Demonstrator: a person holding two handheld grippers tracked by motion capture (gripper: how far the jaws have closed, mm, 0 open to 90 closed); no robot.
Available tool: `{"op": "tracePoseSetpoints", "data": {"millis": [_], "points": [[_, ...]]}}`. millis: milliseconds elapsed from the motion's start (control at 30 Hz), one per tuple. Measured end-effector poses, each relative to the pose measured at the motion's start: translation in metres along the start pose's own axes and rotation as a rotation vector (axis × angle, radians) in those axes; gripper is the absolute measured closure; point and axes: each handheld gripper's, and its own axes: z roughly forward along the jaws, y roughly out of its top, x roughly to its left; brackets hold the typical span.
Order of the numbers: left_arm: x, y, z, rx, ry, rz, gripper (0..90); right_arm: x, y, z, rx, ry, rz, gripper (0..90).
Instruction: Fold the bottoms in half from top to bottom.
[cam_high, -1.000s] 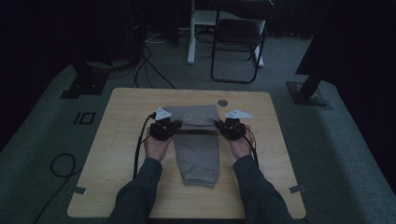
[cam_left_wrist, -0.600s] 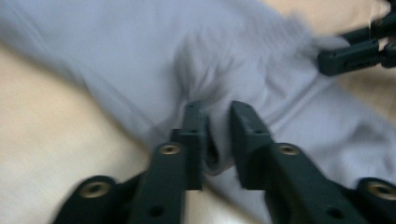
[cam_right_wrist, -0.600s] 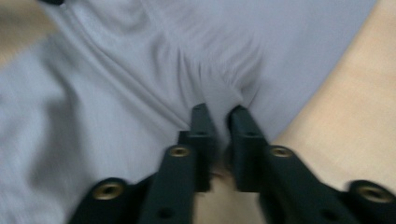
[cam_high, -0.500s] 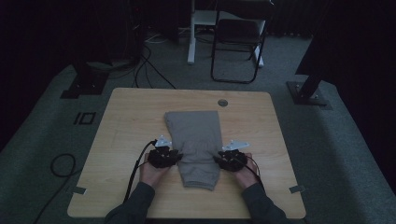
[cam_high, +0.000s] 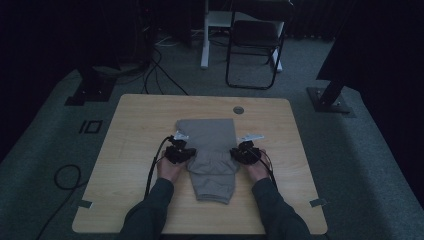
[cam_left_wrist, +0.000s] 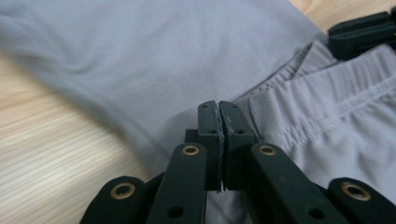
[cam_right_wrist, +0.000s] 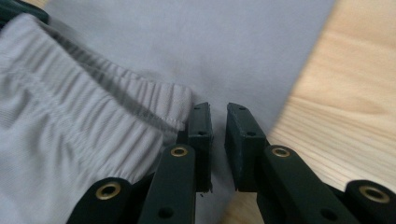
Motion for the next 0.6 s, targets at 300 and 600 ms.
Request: {"op": "tracePoseSetpoints", "data": {"millis": [300,600], "points": [[-0.015,-0.012,-0.016,-0.041,-0.080,0.046,84.1,0.003,-0.009,-0.012,-0.017,0.136,0.007,71.2],[-0.035,-0.028,-0.025,-0.049,-0.161,0.112,80.7,0.011,-0.016,-0.030,-0.068,0.108,-0.058,65.6]]}}
